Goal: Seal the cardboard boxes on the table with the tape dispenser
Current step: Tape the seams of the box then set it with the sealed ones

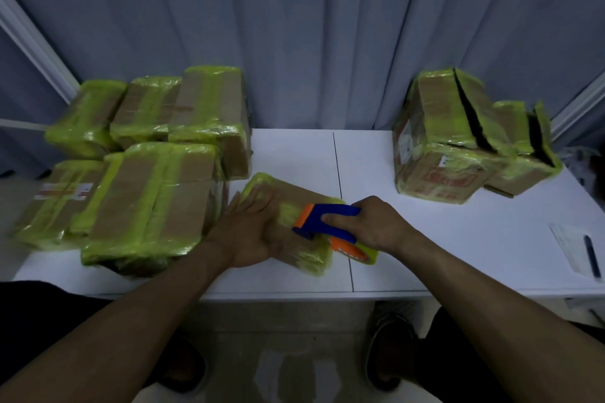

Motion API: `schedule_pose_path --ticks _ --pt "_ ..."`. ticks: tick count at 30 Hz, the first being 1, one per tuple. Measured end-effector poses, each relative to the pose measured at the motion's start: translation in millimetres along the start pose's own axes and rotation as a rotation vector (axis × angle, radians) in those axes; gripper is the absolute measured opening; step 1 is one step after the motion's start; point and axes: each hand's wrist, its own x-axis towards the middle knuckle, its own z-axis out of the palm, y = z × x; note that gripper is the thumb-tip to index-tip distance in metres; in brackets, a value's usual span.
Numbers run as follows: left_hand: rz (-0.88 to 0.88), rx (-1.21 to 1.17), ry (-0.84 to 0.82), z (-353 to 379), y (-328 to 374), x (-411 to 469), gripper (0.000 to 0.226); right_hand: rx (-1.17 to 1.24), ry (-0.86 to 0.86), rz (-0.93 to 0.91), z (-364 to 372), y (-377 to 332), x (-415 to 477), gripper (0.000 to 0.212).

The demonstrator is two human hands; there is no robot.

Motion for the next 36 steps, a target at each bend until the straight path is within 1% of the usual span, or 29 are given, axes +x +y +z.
schedule_pose_path --ticks 2,4,6,9,14,19,22,24,28,30,33,34,36 --pt "0.026 -0.144 -0.004 -1.2 7.7 3.4 0.106 0.006 -0.005 0.005 2.8 -2.2 3.8 0.056" --pt "0.0 -0.207 -0.067 4.4 18.9 5.6 0.114 0.034 0.004 0.02 1.7 -2.1 5.0 0.058" --pt "-0.049 -0.133 -0.095 16.0 25.3 6.1 0.12 0.037 0.015 0.025 0.6 -0.3 3.1 0.054" --pt "-0.084 -0.1 -0.052 26.8 25.5 5.8 0.122 0.017 0.013 0.036 -2.4 2.3 -2.0 0.052" --pt "-0.046 -0.114 -0.048 27.9 23.9 9.8 0.123 0.011 -0.02 0.045 -13.1 7.0 -11.6 0.052" --pt "-0.044 -0.112 -0.019 30.7 23.3 10.5 0.123 0.022 0.001 0.062 -35.1 21.1 -26.7 0.05" --pt "-0.016 -0.11 -0.025 28.6 23.5 11.1 0.124 -0.007 -0.004 0.078 -32.6 29.0 -31.7 0.052" --pt "-0.003 -0.074 -0.004 28.4 23.3 10.6 0.122 -0.015 -0.017 0.088 -30.0 28.7 -30.8 0.051" --pt "0.031 0.083 0.056 29.0 23.2 8.4 0.116 0.009 -0.045 0.092 -26.8 22.3 -25.5 0.052" --pt "0.05 0.051 0.033 22.7 25.5 9.0 0.12 0.003 -0.046 0.093 -22.8 18.2 -22.5 0.052" --pt "0.075 -0.121 -0.02 16.2 37.8 13.2 0.126 0.011 -0.05 0.091 -20.6 15.2 -17.9 0.051" --pt "0.067 -0.144 -0.042 17.1 43.0 14.5 0.125 0.012 -0.053 0.092 -20.5 15.2 -17.4 0.05" --pt "0.033 -0.105 -0.044 24.6 50.9 14.6 0.124 0.012 -0.053 0.095 -20.1 17.0 -17.5 0.05"
